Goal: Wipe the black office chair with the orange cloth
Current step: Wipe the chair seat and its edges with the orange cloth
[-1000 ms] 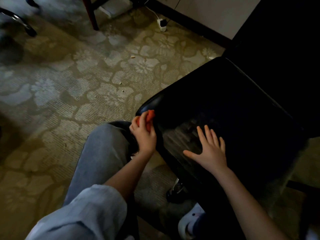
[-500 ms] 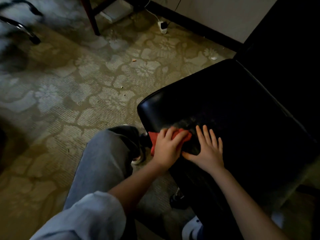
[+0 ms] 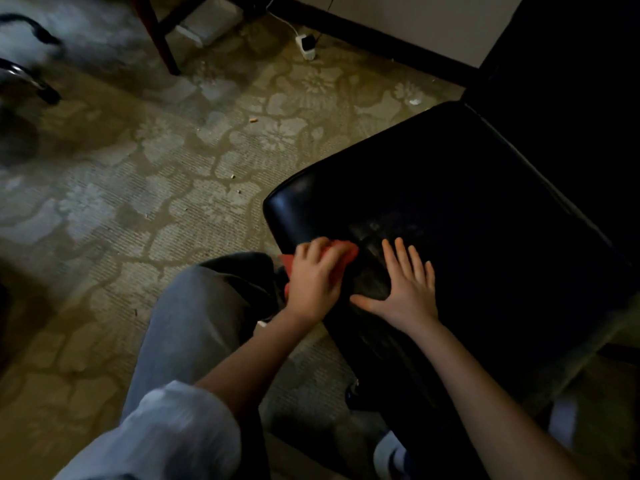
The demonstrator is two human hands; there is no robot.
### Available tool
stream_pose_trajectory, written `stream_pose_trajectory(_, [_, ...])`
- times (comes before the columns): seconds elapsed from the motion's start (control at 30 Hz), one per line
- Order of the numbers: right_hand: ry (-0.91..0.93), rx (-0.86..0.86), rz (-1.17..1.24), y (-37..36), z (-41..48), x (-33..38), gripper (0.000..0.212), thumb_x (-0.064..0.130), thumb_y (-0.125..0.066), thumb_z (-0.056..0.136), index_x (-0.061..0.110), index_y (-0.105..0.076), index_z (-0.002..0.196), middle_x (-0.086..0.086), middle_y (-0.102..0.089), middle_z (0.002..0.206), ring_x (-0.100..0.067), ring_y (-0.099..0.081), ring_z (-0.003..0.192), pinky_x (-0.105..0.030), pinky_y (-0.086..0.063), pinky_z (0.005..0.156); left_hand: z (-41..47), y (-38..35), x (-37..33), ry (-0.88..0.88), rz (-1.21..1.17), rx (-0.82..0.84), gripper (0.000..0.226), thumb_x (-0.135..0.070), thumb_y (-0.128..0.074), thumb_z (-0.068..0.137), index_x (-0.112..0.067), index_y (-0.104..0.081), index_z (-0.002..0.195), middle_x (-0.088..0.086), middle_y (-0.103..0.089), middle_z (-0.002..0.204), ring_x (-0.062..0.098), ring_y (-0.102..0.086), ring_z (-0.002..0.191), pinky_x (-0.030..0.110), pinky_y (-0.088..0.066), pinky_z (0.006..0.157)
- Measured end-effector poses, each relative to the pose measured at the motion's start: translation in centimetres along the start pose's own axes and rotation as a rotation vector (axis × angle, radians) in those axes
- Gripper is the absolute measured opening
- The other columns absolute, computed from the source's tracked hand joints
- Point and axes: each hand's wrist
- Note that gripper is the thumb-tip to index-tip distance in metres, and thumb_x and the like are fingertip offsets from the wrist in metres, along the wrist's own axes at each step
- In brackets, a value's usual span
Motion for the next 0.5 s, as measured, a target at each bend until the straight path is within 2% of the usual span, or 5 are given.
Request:
stream_pose_trajectory(0.07, [0.003,-0.009,0.003,-0.2,-0.3,-0.2,0.115,0.068,-0.059,0.073,0.023,0.014,0.149,0.003,0.016,0.158,-0.015,0.013,0.145,-0.038,0.009,0.115,-0.8,-0.9,-2.1,-0.164,-0.007,0.074,0.035,-0.021,-0.051,0.082,-0.021,-0.057,0.116,0.011,-0.060,0.106,0.029,-0.051,0.089,0.034,-0.039,0.079])
stream_pose_trajectory(0.13, [-0.011,-0.036,0.006,-0.3,-0.7,-0.5,0.116,0.063,-0.061,0.073,0.019,0.015,0.149,-0.001,0.016,0.158,-0.016,0.014,0.145,-0.037,0.010,0.115,-0.6,-1.2,-2.7,-0.251,-0.003,0.142,0.035,-0.023,-0.050,0.080,-0.019,-0.057,0.115,0.011,-0.060,0.105,0.032,-0.053,0.082,0.036,-0.040,0.076])
stream_pose_trajectory(0.27, [-0.048,-0.086,-0.002,-0.5,-1.2,-0.7,0.121,0.074,-0.058,0.069,0.015,0.010,0.150,-0.007,0.012,0.158,-0.021,0.014,0.145,-0.036,0.011,0.115,3.2,-1.1,-2.2,-0.473,0.112,0.318,0.035,-0.026,-0.045,0.082,-0.018,-0.060,0.112,0.011,-0.060,0.101,0.031,-0.053,0.074,0.038,-0.048,0.068])
stream_pose_trajectory(0.33, [-0.047,-0.069,-0.001,-0.3,-1.3,-0.8,0.123,0.081,-0.052,0.066,0.015,0.008,0.150,-0.006,0.011,0.159,-0.020,0.014,0.145,-0.035,0.011,0.115,6.1,-1.3,-1.9,-0.455,0.148,0.342,0.034,-0.027,-0.044,0.084,-0.017,-0.064,0.109,0.011,-0.060,0.096,0.032,-0.052,0.072,0.038,-0.049,0.066])
stream_pose_trajectory(0.5, [-0.036,-0.045,0.001,0.0,-1.5,-1.1,0.125,0.084,-0.046,0.065,0.014,0.014,0.149,-0.004,0.016,0.158,-0.018,0.017,0.144,-0.034,0.011,0.115,9.8,-1.0,-0.7,-0.241,0.242,0.264,0.034,-0.024,-0.051,0.081,-0.014,-0.064,0.111,0.016,-0.059,0.098,0.039,-0.053,0.076,0.043,-0.050,0.067])
Point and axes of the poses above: each hand's wrist, its own z-axis towards the middle knuckle, its own y-axis out of the back of the hand, x = y × z
